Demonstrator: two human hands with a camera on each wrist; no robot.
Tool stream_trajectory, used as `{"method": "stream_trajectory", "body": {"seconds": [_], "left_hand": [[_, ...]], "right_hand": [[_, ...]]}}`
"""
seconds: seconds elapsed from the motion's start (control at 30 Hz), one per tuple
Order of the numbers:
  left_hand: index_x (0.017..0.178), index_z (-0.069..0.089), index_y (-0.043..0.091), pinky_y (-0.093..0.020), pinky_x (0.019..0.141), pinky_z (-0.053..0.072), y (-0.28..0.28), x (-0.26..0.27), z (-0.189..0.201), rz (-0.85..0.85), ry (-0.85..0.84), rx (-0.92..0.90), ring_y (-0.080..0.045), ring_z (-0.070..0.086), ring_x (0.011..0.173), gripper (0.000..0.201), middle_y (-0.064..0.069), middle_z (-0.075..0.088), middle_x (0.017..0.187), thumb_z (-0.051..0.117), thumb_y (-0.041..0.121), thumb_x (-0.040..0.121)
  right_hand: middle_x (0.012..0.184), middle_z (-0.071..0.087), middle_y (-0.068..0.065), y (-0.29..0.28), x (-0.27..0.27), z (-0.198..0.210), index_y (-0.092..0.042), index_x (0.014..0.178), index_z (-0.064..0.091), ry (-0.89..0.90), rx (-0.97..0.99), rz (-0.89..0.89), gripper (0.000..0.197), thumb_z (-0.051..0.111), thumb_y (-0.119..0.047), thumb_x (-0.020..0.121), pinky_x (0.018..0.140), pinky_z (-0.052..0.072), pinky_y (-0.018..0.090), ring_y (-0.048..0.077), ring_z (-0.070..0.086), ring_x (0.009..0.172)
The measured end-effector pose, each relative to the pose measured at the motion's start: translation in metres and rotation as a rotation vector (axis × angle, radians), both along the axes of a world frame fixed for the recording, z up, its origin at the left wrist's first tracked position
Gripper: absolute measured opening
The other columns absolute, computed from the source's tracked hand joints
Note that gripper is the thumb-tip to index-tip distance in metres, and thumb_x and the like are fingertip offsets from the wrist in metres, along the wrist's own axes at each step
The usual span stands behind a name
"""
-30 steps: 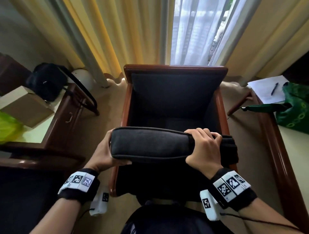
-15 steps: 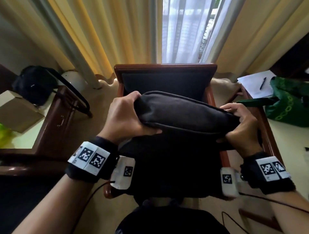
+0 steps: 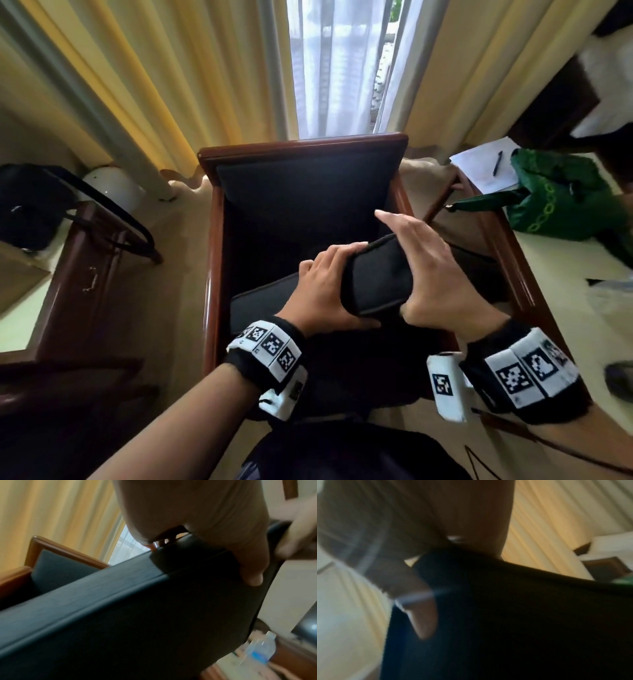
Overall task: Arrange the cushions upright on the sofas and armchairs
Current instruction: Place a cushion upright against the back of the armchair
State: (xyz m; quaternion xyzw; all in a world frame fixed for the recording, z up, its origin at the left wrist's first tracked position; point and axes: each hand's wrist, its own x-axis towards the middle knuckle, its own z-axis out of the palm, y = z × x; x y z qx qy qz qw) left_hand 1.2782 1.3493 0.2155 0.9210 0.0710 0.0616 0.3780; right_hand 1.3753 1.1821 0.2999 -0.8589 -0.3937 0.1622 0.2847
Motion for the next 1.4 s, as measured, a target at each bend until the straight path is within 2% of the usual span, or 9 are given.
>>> {"method": "stream_trajectory", "body": {"seconds": [0.1,0.3,0.47,0.57,0.7,1.07,1.17,1.27,1.4], "left_hand": [[0.145,0.029,0.036,-0.033,0.097,0.024,0.022,-0.022,-0.036,0.041,0.181,0.055,-0.007,0.041,0.132,0.119,0.017,0.041,0.146,0.088,0.062,0.045],[0.147,0.032,0.029,-0.033,0.099,0.025,0.072,-0.076,-0.103,0.157,0.519,0.220,-0.013,0.043,0.135,0.113,0.010,0.042,0.146,0.086,0.056,0.051],[0.119,0.057,0.015,-0.036,0.081,0.032,0.073,-0.069,-0.114,0.162,0.471,0.323,-0.022,0.066,0.100,0.092,0.002,0.066,0.110,0.088,0.046,0.038],[0.088,0.056,0.014,-0.035,0.069,0.030,0.072,-0.056,-0.100,0.147,0.420,0.420,-0.026,0.067,0.069,0.071,0.000,0.067,0.077,0.081,0.051,0.033],[0.073,0.049,0.018,-0.035,0.066,0.028,0.082,-0.044,-0.055,0.101,0.331,0.551,-0.026,0.064,0.058,0.063,0.001,0.061,0.059,0.071,0.059,0.031],[0.085,0.058,0.025,-0.035,0.072,0.025,0.112,-0.051,0.080,0.063,0.320,0.771,-0.019,0.062,0.073,0.067,0.010,0.056,0.068,0.069,0.062,0.030],[0.092,0.058,0.025,-0.034,0.075,0.023,0.104,-0.042,0.060,0.052,0.404,0.752,-0.018,0.062,0.083,0.070,0.008,0.064,0.079,0.072,0.060,0.034],[0.093,0.058,0.023,-0.034,0.074,0.023,0.095,-0.038,0.015,0.043,0.471,0.727,-0.020,0.065,0.087,0.067,0.004,0.067,0.084,0.075,0.057,0.038],[0.093,0.057,0.022,-0.034,0.074,0.027,0.083,-0.037,-0.037,0.060,0.495,0.683,-0.021,0.063,0.088,0.059,0.005,0.066,0.086,0.075,0.049,0.043]], "right_hand": [[0.152,0.018,0.002,0.014,-0.018,0.017,-0.040,0.151,0.019,-0.111,-0.297,0.049,0.110,0.054,-0.021,0.049,0.117,0.022,0.059,0.029,0.016,0.144],[0.151,-0.007,0.007,0.019,-0.030,0.014,-0.044,0.147,0.001,-0.184,-0.697,0.072,0.118,0.085,-0.034,0.065,0.117,0.019,0.061,0.043,0.006,0.144],[0.126,0.033,0.004,0.013,-0.031,0.005,-0.034,0.126,0.042,-0.275,-0.524,-0.074,0.080,0.078,-0.021,0.056,0.088,0.048,0.046,0.030,0.043,0.113],[0.106,0.044,0.002,0.003,-0.019,0.005,-0.026,0.109,0.057,-0.298,-0.356,-0.172,0.062,0.071,-0.014,0.050,0.072,0.048,0.038,0.030,0.053,0.093],[0.092,0.053,-0.005,-0.014,0.016,0.014,-0.027,0.088,0.059,-0.231,-0.184,-0.279,0.058,0.081,-0.012,0.037,0.063,0.040,0.031,0.027,0.056,0.079],[0.081,0.066,-0.014,-0.031,0.062,0.005,-0.040,0.078,0.061,0.062,0.173,-0.381,0.074,0.088,0.005,0.026,0.062,0.050,0.016,0.006,0.061,0.078],[0.081,0.069,-0.009,-0.031,0.076,-0.025,-0.036,0.082,0.063,0.089,0.160,-0.399,0.071,0.087,0.005,0.029,0.066,0.054,0.031,0.016,0.064,0.078],[0.080,0.067,-0.007,-0.028,0.079,-0.070,-0.036,0.079,0.062,0.129,0.115,-0.423,0.072,0.085,0.008,0.028,0.060,0.049,0.022,0.020,0.063,0.077],[0.091,0.066,-0.002,-0.036,0.070,-0.132,-0.035,0.082,0.062,0.161,0.073,-0.518,0.073,0.076,0.013,0.029,0.074,0.050,0.029,0.024,0.061,0.087]]}}
